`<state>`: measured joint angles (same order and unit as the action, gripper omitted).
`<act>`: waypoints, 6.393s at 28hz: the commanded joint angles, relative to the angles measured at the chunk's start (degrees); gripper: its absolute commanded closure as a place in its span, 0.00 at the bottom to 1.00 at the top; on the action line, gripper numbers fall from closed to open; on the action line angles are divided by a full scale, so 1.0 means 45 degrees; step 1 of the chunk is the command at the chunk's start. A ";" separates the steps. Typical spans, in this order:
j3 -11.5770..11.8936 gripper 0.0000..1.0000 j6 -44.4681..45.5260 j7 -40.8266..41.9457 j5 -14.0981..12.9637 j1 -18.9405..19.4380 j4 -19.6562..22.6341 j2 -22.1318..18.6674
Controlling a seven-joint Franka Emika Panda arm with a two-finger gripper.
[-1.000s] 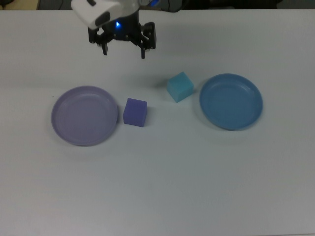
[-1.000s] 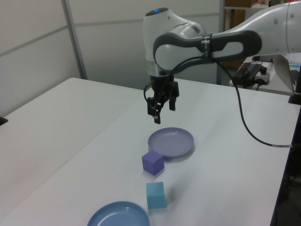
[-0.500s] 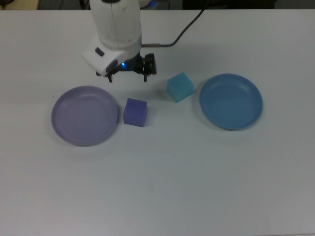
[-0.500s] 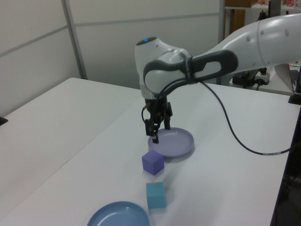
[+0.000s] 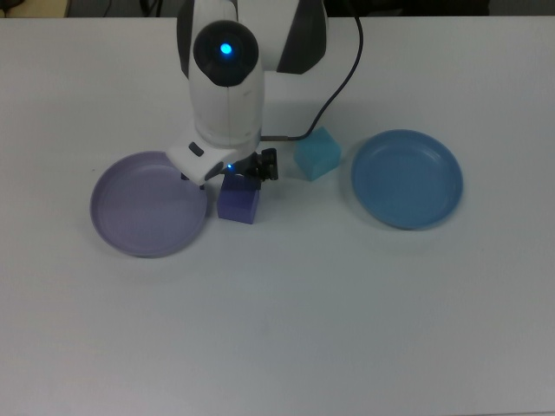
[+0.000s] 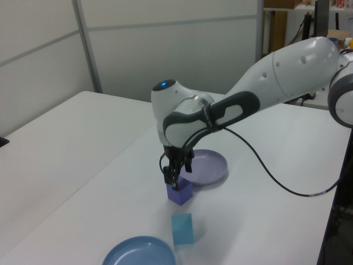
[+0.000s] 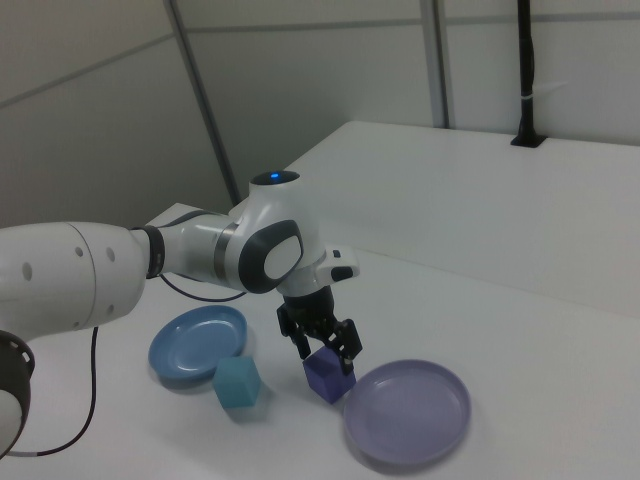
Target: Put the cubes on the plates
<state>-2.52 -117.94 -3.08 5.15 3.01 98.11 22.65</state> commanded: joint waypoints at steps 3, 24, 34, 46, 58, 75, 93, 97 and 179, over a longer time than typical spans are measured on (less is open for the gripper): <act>0.0071 0.00 -0.0646 -0.0525 0.0282 0.0484 0.0484 0.0045; 0.0188 0.88 -0.0901 -0.0527 -0.0753 -0.0745 0.0151 -0.1009; 0.0208 0.81 -0.1565 0.1135 -0.0421 -0.2680 -0.0083 0.0123; 0.0130 0.00 -0.0746 0.1212 -0.0421 -0.2602 0.0112 -0.0657; -0.0437 0.00 0.0310 0.2423 -0.0383 -0.0983 0.0971 -0.1439; -0.0437 0.00 0.0252 0.4357 0.0612 0.2339 0.2241 -0.1791; -0.0495 0.00 0.0289 0.4708 0.0498 0.2652 0.2613 -0.2649; -0.0495 0.00 0.0623 0.5002 0.0282 0.2691 0.2612 -0.2669; -0.1335 0.00 -0.0433 -0.2088 -0.0457 0.3903 0.0093 -0.1320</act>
<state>-8.88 -120.50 -10.23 7.32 21.87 98.00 20.77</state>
